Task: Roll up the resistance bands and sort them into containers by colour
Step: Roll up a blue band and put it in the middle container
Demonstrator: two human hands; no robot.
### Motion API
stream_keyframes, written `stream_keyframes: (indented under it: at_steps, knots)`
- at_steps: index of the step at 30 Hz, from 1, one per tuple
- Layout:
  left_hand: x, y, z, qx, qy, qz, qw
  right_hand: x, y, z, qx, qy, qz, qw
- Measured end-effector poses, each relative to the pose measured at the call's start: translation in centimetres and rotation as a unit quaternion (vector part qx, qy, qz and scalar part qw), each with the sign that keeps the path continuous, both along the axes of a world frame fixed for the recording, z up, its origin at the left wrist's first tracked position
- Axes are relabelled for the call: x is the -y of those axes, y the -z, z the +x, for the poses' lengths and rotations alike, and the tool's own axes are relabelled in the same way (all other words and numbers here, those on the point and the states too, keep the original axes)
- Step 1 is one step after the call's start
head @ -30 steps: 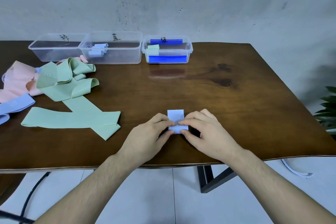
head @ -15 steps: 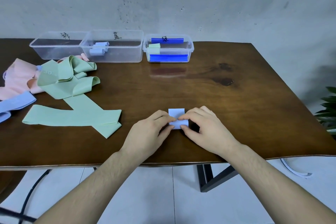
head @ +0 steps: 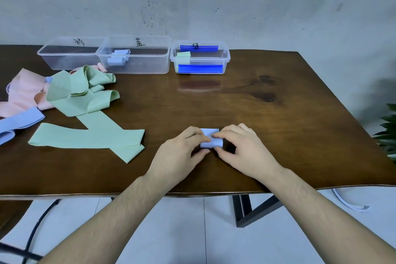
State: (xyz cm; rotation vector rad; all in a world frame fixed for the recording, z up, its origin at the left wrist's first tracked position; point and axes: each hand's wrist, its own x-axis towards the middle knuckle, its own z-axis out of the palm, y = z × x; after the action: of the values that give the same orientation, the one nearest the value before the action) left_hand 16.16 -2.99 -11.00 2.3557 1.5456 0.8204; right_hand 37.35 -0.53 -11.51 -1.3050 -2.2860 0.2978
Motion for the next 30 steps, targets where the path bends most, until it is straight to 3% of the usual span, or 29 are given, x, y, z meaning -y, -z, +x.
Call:
stream_keyframes:
  at_steps: [30]
  knots:
    - [-2.6, -0.7, 0.1, -0.033, -0.028, -0.049, 0.998, -2.0, -0.7, -0.2, 0.019, 0.008, -0.011, 1.0]
